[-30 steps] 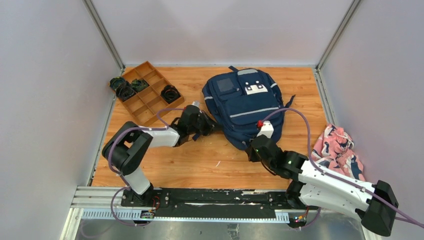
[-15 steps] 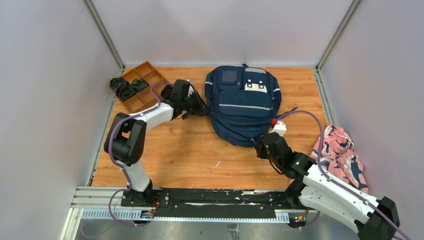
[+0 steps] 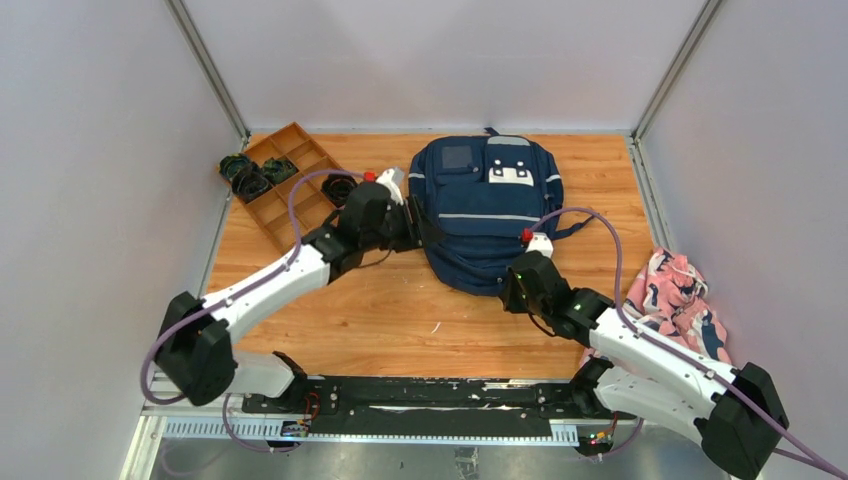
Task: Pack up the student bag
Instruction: Zip the student bag at the center of the board.
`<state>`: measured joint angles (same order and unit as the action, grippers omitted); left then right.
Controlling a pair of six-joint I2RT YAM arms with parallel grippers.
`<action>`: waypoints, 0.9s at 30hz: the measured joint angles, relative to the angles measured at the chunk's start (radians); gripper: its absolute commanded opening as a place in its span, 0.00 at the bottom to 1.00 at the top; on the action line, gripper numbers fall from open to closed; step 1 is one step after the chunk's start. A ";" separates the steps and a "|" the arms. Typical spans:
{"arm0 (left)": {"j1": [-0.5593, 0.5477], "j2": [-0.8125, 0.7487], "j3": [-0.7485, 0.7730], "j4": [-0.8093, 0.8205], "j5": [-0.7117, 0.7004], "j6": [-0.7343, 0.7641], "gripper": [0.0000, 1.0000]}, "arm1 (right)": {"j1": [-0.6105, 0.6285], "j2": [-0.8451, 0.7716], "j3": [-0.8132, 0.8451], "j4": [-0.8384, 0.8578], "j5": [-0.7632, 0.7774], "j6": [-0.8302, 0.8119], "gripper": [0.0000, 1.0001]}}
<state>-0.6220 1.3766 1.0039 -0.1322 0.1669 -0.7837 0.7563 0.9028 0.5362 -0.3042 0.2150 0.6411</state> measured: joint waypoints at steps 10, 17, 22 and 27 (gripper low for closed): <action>-0.226 -0.002 -0.167 0.097 -0.122 -0.265 0.60 | 0.000 0.025 0.010 0.016 -0.017 -0.013 0.00; -0.227 0.124 -0.119 0.173 -0.153 -0.345 0.62 | 0.000 0.016 0.010 0.016 -0.025 -0.013 0.00; -0.227 0.171 -0.084 0.199 -0.174 -0.380 0.63 | 0.000 0.001 0.010 0.015 -0.031 -0.013 0.00; -0.224 0.238 -0.055 0.198 -0.195 -0.399 0.61 | 0.000 -0.007 0.010 0.011 -0.031 -0.012 0.00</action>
<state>-0.8463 1.6150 0.9485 0.0658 -0.0277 -1.1824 0.7563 0.8955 0.5465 -0.2928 0.1844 0.6292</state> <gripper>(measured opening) 0.628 0.034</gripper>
